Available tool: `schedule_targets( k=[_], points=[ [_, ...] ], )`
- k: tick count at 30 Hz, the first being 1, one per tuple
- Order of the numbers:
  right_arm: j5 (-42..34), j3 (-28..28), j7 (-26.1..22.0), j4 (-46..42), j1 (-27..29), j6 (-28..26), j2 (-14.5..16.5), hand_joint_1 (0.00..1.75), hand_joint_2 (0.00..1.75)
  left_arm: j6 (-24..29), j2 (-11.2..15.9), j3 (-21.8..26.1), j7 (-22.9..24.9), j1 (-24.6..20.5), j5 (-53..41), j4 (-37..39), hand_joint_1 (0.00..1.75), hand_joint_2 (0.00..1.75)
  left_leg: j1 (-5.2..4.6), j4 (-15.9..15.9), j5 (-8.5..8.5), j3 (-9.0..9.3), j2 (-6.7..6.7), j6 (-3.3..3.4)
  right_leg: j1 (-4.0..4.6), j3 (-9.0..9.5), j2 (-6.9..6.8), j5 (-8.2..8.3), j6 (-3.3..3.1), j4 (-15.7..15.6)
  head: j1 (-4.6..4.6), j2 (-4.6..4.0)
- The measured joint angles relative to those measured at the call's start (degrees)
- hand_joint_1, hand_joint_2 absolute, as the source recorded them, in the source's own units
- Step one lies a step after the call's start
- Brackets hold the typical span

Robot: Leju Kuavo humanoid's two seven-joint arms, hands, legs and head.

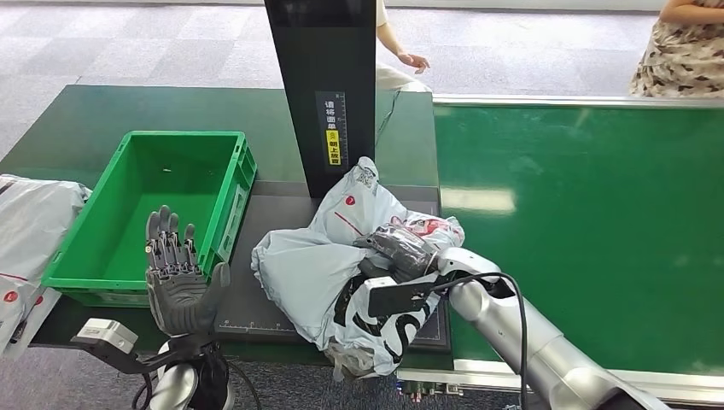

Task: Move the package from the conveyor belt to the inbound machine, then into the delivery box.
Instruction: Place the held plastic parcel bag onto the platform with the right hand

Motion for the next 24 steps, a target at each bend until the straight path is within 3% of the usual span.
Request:
schedule_targets(
  k=[4,8,9,18,24],
  points=[
    [-1.1,0.1,-0.8,-2.3,1.8,-2.3,0.5,1.72,1.75,1.2,-0.3,-0.6,0.0,-1.5,0.6,0.0,0.00,1.75,0.00,0.0,0.00,-0.01,0.00,0.00,0.00,0.00,0.00,0.00,0.00,0.0,0.01,0.00],
    [0.9,0.1,1.3,-4.3,2.7,-5.3,1.1,0.06,1.75,1.9,-0.5,-0.8,0.0,-2.0,0.8,0.0,0.00,1.75,-0.01,0.0,-0.01,0.00,0.03,0.00,-0.01,0.00,0.02,0.00,0.00,0.0,0.00,0.00],
    [1.5,0.1,1.7,-4.3,2.8,-5.8,1.3,0.00,1.75,1.9,-0.5,-0.8,0.0,-2.0,0.8,0.0,0.00,1.75,-0.01,0.0,0.00,0.00,0.03,0.00,0.00,0.00,0.02,0.00,0.00,0.0,0.01,0.00],
    [2.7,-0.8,2.5,-4.1,2.9,-8.5,2.4,0.00,1.75,0.8,-0.5,-0.6,0.0,-1.9,0.1,-0.1,0.00,1.75,0.00,0.0,0.00,0.00,0.03,0.00,0.00,0.01,0.02,0.00,0.00,0.0,0.00,0.00],
    [-1.7,-4.2,0.3,-5.2,4.7,-10.2,2.8,0.00,1.75,0.3,-0.5,-0.1,0.0,-1.7,-0.5,-0.3,0.00,1.75,-0.01,0.0,0.00,-0.01,0.01,0.00,0.00,0.01,0.01,0.00,0.00,0.0,0.01,0.00]
  ],
)
